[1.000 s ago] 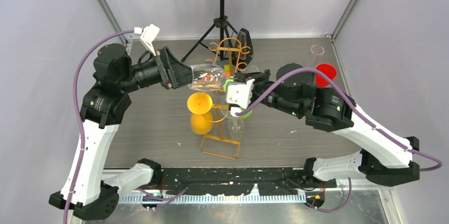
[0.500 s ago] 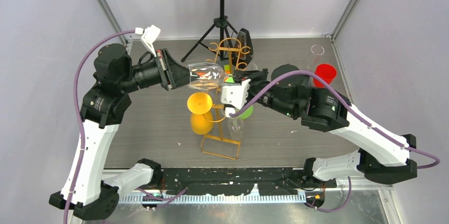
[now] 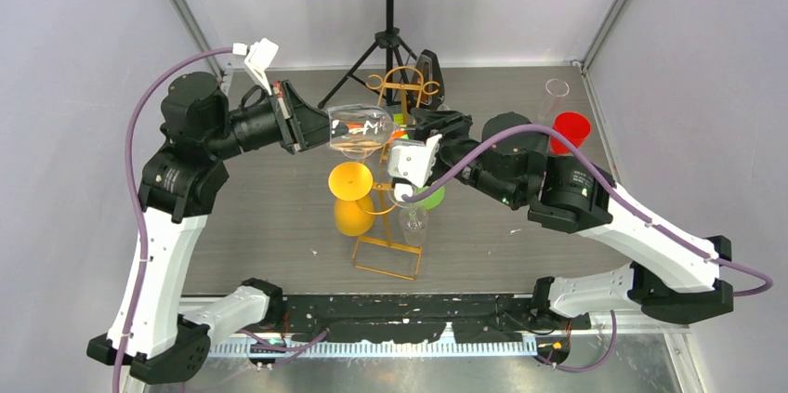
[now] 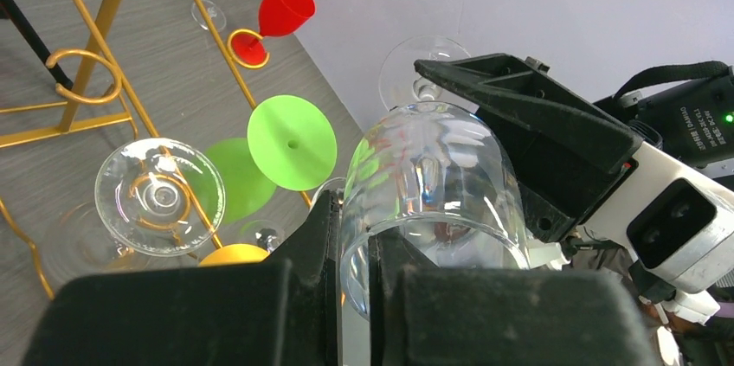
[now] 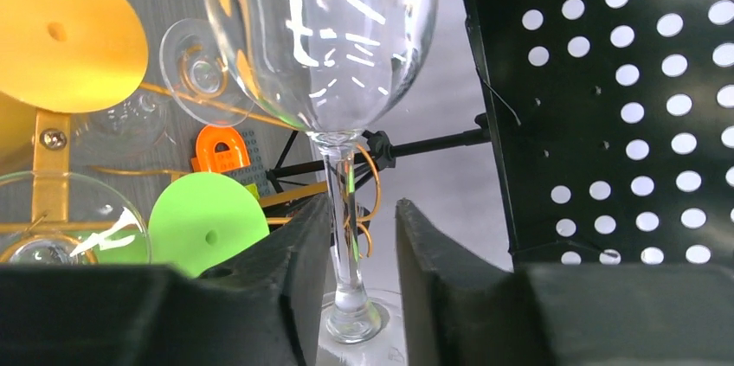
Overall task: Take the wine glass off the wine glass rack
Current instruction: Place the wine glass at the center of the board.
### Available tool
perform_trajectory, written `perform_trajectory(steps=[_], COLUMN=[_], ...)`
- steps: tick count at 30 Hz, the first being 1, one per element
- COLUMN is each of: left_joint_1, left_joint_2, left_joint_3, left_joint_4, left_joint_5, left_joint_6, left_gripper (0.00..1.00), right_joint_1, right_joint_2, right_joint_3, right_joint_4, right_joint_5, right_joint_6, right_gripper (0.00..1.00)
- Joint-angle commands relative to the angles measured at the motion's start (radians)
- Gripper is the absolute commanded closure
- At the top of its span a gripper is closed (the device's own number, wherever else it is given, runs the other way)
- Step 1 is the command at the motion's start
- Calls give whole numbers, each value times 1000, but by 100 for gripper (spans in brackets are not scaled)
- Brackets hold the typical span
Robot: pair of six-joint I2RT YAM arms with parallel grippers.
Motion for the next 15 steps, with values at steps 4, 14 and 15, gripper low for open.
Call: perform_trajectory(steps=[4, 14, 15], left_joint_1=[1, 6, 7], left_joint_2=[4, 60, 67], left_joint_3=[89, 231, 248], left_joint_4=[41, -13, -31], left_joint_5=[-34, -120, -138], left_joint_6=[15, 57, 71], left_gripper=[100, 100, 100], right_joint_1=[4, 21, 22], right_joint_2=[-79, -173, -198], right_joint_3=[-56, -87, -94], right_joint_4=[167, 202, 230], right_joint_5=[26, -14, -22], right_joint_6=[-10, 62, 88], right_gripper=[44, 30, 30])
